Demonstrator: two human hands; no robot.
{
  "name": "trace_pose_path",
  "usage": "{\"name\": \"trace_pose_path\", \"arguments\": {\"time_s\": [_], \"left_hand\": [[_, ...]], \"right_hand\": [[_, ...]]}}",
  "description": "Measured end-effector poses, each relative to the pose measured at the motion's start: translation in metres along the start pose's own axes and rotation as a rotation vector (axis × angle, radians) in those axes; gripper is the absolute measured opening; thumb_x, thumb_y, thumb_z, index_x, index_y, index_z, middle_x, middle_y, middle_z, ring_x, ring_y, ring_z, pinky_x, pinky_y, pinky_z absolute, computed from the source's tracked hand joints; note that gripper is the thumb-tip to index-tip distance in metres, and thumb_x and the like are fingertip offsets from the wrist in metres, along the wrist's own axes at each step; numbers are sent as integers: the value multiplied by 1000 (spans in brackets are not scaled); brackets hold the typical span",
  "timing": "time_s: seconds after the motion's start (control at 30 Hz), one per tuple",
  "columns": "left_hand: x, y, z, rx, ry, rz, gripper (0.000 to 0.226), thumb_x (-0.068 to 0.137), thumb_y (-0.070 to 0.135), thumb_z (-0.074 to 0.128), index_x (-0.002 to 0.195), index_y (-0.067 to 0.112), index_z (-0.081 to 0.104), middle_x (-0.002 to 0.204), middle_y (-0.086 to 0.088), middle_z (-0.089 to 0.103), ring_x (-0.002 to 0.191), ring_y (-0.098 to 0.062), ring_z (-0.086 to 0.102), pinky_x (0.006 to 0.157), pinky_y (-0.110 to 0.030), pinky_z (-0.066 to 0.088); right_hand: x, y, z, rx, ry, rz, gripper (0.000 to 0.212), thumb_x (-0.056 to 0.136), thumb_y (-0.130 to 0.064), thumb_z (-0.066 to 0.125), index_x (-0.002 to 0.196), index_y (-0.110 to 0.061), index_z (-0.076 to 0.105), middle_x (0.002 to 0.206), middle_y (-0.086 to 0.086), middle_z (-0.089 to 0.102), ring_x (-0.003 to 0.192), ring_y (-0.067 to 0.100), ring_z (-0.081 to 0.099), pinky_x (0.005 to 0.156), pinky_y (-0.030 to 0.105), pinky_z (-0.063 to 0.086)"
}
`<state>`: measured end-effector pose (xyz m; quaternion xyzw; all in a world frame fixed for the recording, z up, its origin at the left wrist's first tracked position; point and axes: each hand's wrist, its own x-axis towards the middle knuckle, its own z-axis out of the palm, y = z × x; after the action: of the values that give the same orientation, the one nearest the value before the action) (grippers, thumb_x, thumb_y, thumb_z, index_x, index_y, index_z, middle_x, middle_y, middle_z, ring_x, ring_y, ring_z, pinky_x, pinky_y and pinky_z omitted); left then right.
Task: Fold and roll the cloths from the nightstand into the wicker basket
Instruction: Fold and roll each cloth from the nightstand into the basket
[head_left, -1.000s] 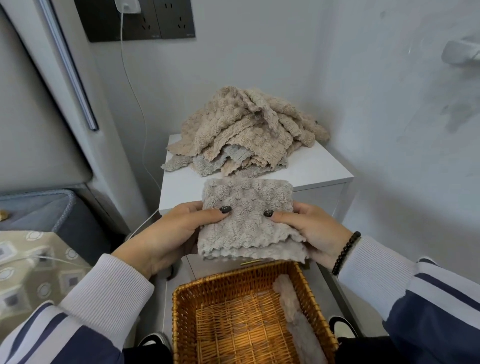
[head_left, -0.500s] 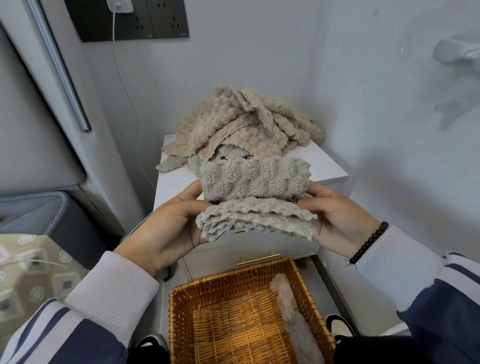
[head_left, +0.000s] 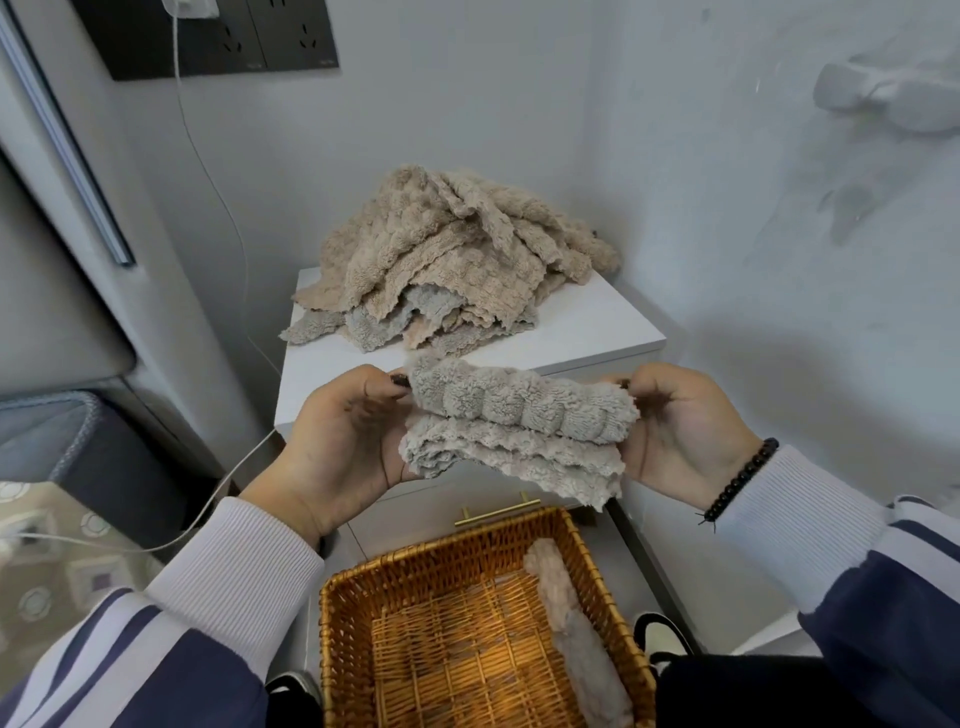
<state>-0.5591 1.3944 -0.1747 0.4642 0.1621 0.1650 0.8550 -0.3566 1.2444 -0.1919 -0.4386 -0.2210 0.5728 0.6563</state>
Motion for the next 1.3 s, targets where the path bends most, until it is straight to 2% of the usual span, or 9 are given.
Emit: {"name": "trace_pose_path", "arguments": {"time_s": [0.13, 0.3, 0.37, 0.47, 0.53, 0.63, 0.93, 1.03, 1.3], "left_hand": [[9, -13, 1, 207, 45, -71, 44, 59, 36, 79, 91, 8, 68, 88, -10, 72, 71, -22, 70, 54, -29, 57], [25, -40, -2, 525, 102, -175, 12, 73, 25, 67, 84, 21, 68, 87, -9, 62, 71, -19, 59, 57, -26, 51], [30, -45, -8, 636, 118, -197, 13, 79, 18, 68, 88, 28, 69, 91, -7, 62, 72, -20, 55, 61, -31, 47], [37, -57, -13, 719, 98, -248, 41, 83, 0, 66, 112, 29, 63, 115, -3, 61, 95, -28, 62, 83, -43, 53], [41, -66, -14, 793, 60, -255, 53, 78, 0, 69, 120, 32, 59, 122, 1, 56, 100, -26, 62, 80, -39, 57], [49, -86, -18, 923, 24, -248, 62, 80, -6, 67, 128, 33, 53, 126, 6, 50, 96, -16, 61, 68, -23, 55], [64, -181, -64, 864, 91, -307, 68, 72, -10, 72, 124, 31, 55, 113, -10, 64, 103, -28, 64, 85, -46, 56], [68, -206, -77, 899, 112, -302, 64, 70, -12, 72, 118, 28, 57, 104, -7, 66, 98, -23, 65, 83, -44, 57], [90, -262, -100, 1146, 21, -357, 53, 78, -10, 58, 118, 24, 63, 121, 1, 59, 117, -17, 53, 93, -27, 47]], "right_hand": [[-8, 5, -3, -214, 156, 19, 18, 64, -29, 69, 59, -12, 68, 72, 7, 65, 66, 18, 63, 63, 31, 53], [-14, 21, -20, -612, 189, -16, 21, 81, 2, 67, 66, -13, 64, 63, -3, 62, 53, 3, 55, 50, 13, 43], [-12, 26, -25, -708, 204, 8, 18, 79, 2, 71, 81, -14, 62, 74, -3, 64, 61, 4, 60, 57, 16, 47], [-10, 39, -35, -874, 169, 189, 49, 74, -5, 78, 114, -23, 55, 111, 4, 61, 97, 19, 65, 85, 32, 54], [-9, 51, -39, -941, 100, 302, 64, 72, -8, 80, 127, -22, 49, 121, 5, 61, 106, 20, 63, 92, 35, 53], [-9, 69, -40, -1080, 19, 374, 56, 73, -11, 79, 124, -16, 57, 117, 1, 66, 106, 16, 64, 96, 37, 51], [0, 133, -68, -1288, 65, 570, 35, 73, -21, 77, 104, -21, 59, 106, -1, 63, 100, 17, 60, 88, 32, 53], [2, 163, -75, -1316, 114, 611, 35, 77, -25, 74, 104, -24, 53, 100, -5, 55, 98, 16, 55, 78, 26, 45], [17, 234, -91, -1223, 254, 616, 31, 83, -24, 60, 111, -27, 47, 115, 3, 60, 106, 22, 57, 91, 28, 47]]}}
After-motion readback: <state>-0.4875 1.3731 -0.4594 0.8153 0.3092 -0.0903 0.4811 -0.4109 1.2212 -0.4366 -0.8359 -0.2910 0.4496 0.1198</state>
